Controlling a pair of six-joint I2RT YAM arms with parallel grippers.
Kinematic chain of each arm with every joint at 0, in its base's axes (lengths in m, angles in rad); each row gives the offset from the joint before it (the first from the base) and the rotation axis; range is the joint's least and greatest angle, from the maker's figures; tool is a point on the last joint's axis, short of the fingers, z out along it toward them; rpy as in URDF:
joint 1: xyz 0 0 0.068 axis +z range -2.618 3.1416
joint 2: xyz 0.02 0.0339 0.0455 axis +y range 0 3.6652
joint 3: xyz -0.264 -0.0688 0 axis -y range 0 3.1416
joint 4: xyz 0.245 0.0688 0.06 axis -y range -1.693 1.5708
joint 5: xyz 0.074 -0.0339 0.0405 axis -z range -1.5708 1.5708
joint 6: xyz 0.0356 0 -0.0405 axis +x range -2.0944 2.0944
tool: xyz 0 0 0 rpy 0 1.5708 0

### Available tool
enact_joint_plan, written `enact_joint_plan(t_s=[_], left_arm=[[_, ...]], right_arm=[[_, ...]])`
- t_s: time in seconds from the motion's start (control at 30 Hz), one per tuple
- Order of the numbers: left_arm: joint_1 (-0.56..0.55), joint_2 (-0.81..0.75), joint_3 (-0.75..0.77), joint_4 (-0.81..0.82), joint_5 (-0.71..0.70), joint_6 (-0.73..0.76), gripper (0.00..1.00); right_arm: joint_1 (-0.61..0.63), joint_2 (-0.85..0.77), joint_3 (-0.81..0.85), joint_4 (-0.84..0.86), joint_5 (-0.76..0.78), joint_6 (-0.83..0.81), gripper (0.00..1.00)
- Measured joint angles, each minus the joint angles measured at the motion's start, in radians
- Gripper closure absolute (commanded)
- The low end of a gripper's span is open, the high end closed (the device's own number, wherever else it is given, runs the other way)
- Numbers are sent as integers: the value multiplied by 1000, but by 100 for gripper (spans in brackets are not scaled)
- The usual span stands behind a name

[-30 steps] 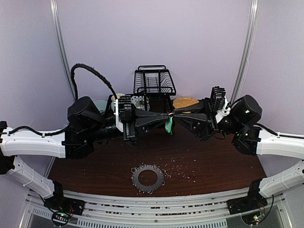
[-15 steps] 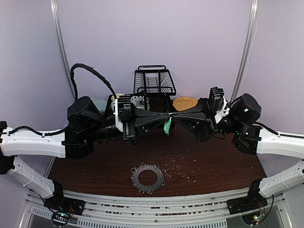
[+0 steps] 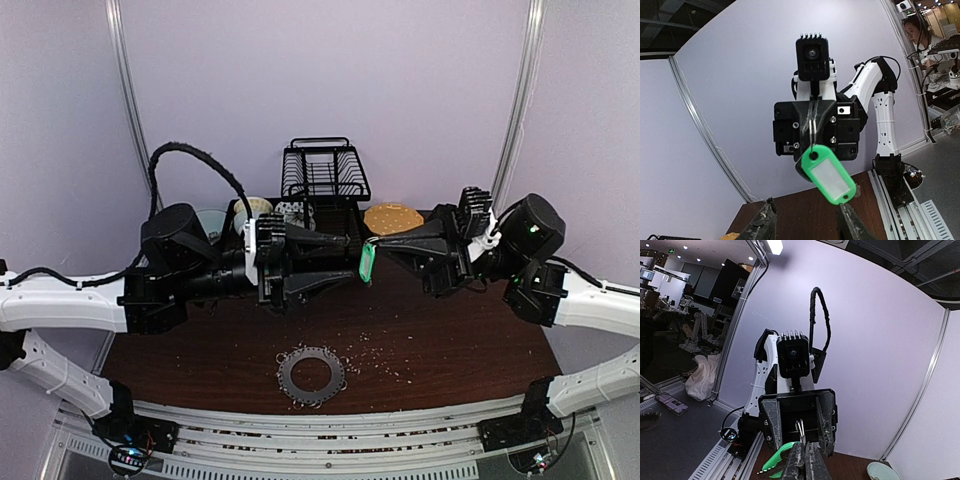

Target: Put the keys on the keyring

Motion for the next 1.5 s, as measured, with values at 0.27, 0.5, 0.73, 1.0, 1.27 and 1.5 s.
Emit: enact_joint_plan(t_s=[0.27,0.5,0.73,1.0,1.27,1.5], left_arm=[[21,-43,0,-258,-227,2,43],[159,97,-6,-647,-384,-223,23],[195,397,30,-849,-434,-238,25],[217,620,200,-883,-307,-213,46],[217,621,220,-945,-261,-234,73],[217,621,231,-954,-267,-247,80]], right_arm=[[-22,-61,17,-252,0,-196,100],[-23,-88,14,-523,230,-381,100],[-27,-99,-50,-590,317,-433,100],[-27,-136,-92,-607,332,-443,100],[-27,-137,-94,-605,334,-454,100],[-27,-132,-93,-605,334,-455,100]])
